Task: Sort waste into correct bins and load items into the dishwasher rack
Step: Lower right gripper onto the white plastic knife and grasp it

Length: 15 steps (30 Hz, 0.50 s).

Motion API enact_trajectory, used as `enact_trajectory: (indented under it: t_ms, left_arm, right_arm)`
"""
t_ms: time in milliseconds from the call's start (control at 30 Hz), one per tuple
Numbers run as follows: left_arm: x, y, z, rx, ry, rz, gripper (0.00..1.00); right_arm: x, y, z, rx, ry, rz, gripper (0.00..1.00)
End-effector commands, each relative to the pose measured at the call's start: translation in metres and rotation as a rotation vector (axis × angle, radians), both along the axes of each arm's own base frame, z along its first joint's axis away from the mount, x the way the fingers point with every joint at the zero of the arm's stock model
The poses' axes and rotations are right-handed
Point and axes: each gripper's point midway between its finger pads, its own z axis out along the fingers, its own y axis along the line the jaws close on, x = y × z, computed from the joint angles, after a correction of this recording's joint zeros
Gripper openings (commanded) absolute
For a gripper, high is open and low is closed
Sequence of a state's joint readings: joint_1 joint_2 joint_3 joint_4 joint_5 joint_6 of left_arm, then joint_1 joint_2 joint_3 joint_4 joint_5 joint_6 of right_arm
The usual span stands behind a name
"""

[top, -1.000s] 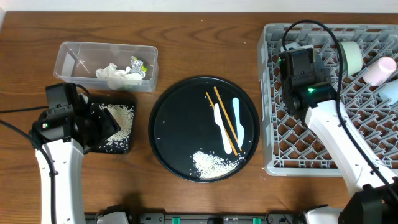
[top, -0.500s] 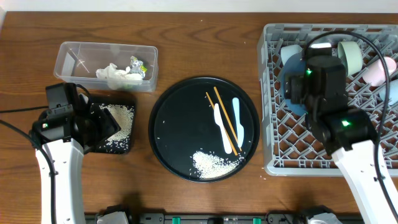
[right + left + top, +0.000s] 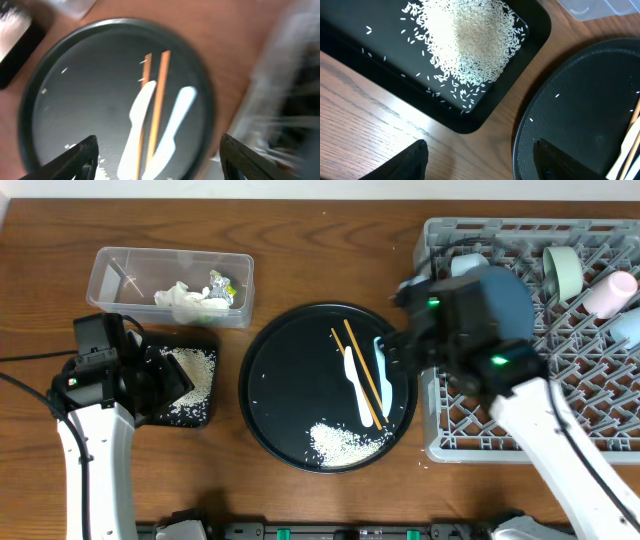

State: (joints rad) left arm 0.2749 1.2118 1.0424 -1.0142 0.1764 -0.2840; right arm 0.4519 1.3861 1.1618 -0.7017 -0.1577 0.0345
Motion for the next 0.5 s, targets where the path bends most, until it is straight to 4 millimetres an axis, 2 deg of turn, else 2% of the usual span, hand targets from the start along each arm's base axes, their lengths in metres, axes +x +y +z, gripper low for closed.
enact_trajectory:
  t_ms: [0,67,167,267,367,467]
  left_arm:
    - [0.001,0.002,0.001,0.002,-0.001,0.007,0.69]
    - [0.001,0.002,0.001,0.002,-0.001,0.007,0.69]
    - [0.001,0.002,0.001,0.002,-0.001,0.007,0.69]
    - [0.001,0.002,0.001,0.002,-0.001,0.007,0.69]
    - [0.001,0.002,0.001,0.002,-0.001,0.007,0.69]
    - [0.001,0.002,0.001,0.002,-0.001,0.007,0.69]
  right_arm:
    - [-0.01,0.029,-0.029,0.0,0.098,0.029,0.69]
    - [-0.012,0.036,-0.052,-0.047,0.147,-0.019,0.65]
    - [-0.016,0.045,-0.085,-0.11,0.21,-0.103,0.65]
    - [-0.02,0.061,-0.111,-0.128,0.251,-0.11,0.61]
    - [-0.026,0.069,-0.13,-0.155,0.281,-0.124,0.52]
    - [-0.029,0.068,-0.147,-0.198,0.297,-0.184,0.52]
